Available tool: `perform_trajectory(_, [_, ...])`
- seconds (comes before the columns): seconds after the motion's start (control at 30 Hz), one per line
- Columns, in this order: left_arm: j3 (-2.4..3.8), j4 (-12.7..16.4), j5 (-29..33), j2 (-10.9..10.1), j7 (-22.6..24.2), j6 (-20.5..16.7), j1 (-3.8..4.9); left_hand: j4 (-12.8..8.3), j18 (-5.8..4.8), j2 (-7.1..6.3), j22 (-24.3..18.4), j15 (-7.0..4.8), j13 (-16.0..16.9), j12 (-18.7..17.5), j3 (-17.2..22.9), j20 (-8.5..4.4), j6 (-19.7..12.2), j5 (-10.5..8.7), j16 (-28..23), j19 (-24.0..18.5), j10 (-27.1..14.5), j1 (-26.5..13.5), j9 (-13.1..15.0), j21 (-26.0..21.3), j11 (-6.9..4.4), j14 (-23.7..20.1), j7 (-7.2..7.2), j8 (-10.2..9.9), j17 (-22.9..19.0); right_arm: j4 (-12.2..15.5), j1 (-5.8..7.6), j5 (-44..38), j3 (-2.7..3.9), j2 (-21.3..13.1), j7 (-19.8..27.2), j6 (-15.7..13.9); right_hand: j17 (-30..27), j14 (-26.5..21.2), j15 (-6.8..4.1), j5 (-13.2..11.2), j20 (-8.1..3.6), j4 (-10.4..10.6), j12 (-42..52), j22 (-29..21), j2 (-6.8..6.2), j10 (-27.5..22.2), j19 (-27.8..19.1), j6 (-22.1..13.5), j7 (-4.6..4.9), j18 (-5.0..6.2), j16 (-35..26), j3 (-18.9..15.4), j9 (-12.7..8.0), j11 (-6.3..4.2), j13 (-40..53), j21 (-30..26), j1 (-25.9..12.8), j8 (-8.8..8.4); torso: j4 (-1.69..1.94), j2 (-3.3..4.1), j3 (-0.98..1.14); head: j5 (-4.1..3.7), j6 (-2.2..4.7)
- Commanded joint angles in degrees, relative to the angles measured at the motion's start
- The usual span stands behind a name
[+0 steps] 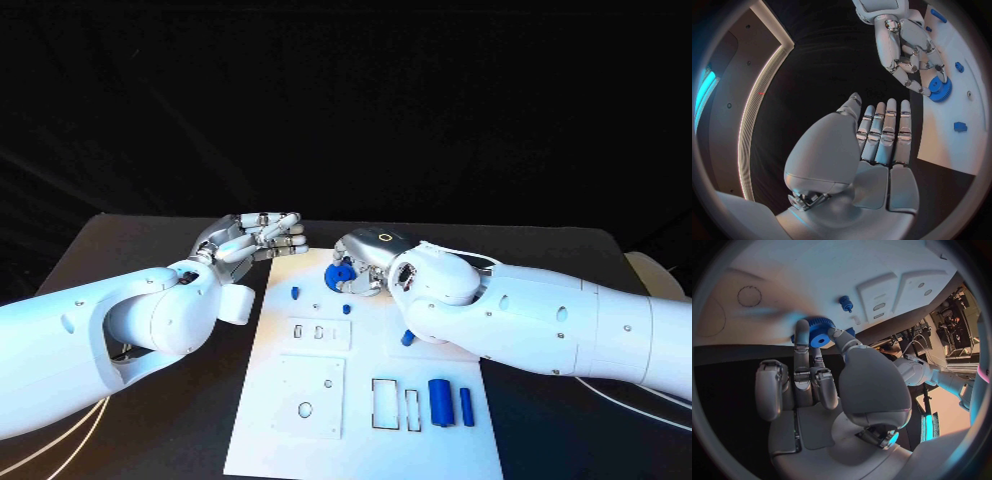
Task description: Assemble the parts on the task board
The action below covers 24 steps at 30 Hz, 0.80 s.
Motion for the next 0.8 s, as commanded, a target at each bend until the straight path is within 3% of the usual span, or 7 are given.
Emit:
perform_trajectory(0.03, [0.05, 0.2, 0.1, 0.0, 0.4, 0.6, 0.07, 0.0, 0.77, 0.48, -0.1, 0.02, 0.0, -0.3, -0.3, 0.04, 0.4, 0.03, -0.4, 0.4, 0.5, -0.2, -0.1, -0.3, 0.11, 0.5, 0.08, -0.3, -0.1, -0.2, -0.19, -0.5, -0.12, 0.1, 0.2, 1.0, 0.1, 1.2, 0.36, -2.7, 0.59, 0.2, 0.2, 2.6, -0.5, 6.0, -0.2, -3.5, 0.74, -0.48, -0.3, -0.8, -1.0, 0.69, 15.1, -0.4, -0.7, -2.23, -0.02, -0.03, -0.02, -0.04, 0.08])
perform_trajectory(0.13, [0.05, 0.2, 0.1, 0.0, 0.4, 0.6, 0.07, 0.0, 0.77, 0.48, -0.1, 0.02, 0.0, -0.3, -0.3, 0.04, 0.4, 0.03, -0.4, 0.4, 0.5, -0.2, -0.1, -0.3, 0.11, 0.5, 0.08, -0.3, -0.1, -0.3, -0.2, -0.2, -0.13, 0.1, 0.2, 0.8, 0.2, 1.2, 0.78, -5.1, 1.01, 0.5, 0.2, 2.5, -0.66, 6.0, -0.3, -5.5, 1.3, -0.45, -0.3, -1.6, -1.7, 1.2, 15.1, -0.5, -1.2, -3.9, 0.03, -0.02, -0.01, -0.13, 0.14])
perform_trajectory(0.3, [0.05, 0.1, 0.1, 0.0, 0.4, 0.6, 0.07, 0.0, 0.77, 0.48, -0.1, 0.02, 0.0, -0.3, -0.3, 0.04, 0.4, 0.03, -0.4, 0.4, 0.5, -0.2, -0.1, -0.3, 0.11, 0.5, 0.08, -0.3, -0.1, -0.3, -0.21, 0.0, -0.14, -0.1, 0.3, 0.8, 0.3, 1.3, 1.0, -6.4, 1.32, 1.4, 0.2, 2.6, -0.84, 6.0, -0.3, -5.8, 1.49, -0.43, -0.3, -3.0, -2.0, 1.41, 15.1, -0.6, -2.3, -4.56, 0.02, -0.03, 0.01, -0.17, 0.23])
perform_trajectory(0.8, [0.05, 0.1, 0.1, -0.1, 0.4, 0.4, 0.07, 0.0, 0.77, 0.48, -0.1, 0.02, 0.0, -0.3, -0.3, 0.04, 0.4, 0.03, -0.4, 0.4, 0.5, -0.2, -0.1, -0.3, 0.11, 0.5, 0.08, -0.3, -0.1, 0.4, -0.21, 2.0, -0.14, -1.5, 0.3, 2.6, 0.5, 1.3, 0.91, -3.9, 1.33, 4.2, 0.2, 3.2, 0.18, 6.0, 0.0, -3.5, 1.16, -0.5, -0.4, -4.9, -2.1, 1.19, 15.1, -0.4, -4.5, -4.62, 0.04, -0.01, 0.0, -0.16, 0.2])
